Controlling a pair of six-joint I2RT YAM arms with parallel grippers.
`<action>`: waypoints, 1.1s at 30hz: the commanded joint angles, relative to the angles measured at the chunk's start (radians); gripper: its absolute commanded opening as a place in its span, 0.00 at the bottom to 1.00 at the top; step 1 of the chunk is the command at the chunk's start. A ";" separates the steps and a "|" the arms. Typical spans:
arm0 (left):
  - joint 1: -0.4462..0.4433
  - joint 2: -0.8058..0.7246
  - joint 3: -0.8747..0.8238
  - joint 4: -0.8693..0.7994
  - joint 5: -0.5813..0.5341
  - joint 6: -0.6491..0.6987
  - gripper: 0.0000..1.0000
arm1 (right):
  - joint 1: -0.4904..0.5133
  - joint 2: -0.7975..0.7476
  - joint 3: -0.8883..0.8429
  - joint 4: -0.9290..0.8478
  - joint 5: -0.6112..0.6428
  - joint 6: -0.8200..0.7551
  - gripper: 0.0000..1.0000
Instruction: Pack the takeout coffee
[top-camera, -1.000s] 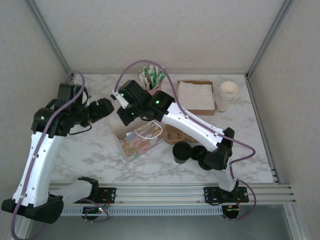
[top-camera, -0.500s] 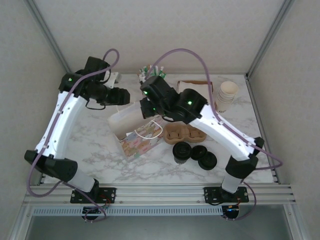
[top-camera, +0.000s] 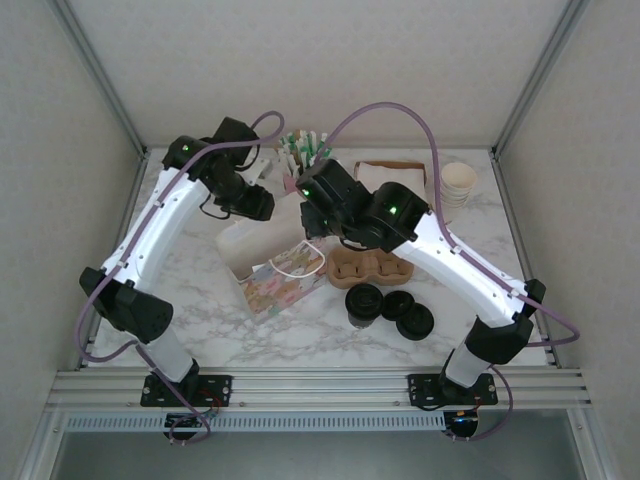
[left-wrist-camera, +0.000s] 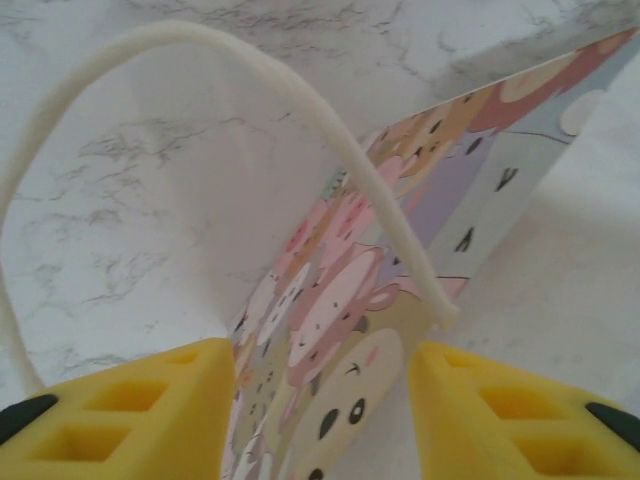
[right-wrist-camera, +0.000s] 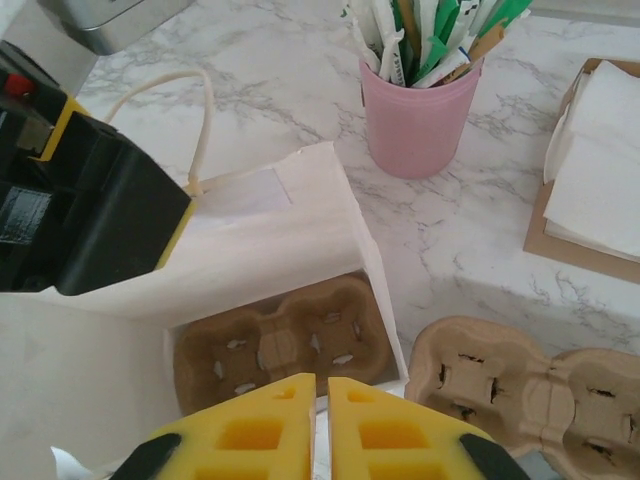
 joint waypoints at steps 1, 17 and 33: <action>-0.002 -0.019 0.012 -0.034 -0.056 -0.004 0.43 | -0.018 -0.019 -0.014 -0.003 0.001 0.026 0.13; -0.015 -0.169 -0.144 0.084 0.049 -0.503 0.00 | -0.082 0.034 0.075 -0.039 -0.116 0.057 0.11; -0.167 -0.322 -0.370 0.180 -0.048 -0.880 0.29 | -0.078 0.152 0.225 -0.107 -0.303 0.083 0.00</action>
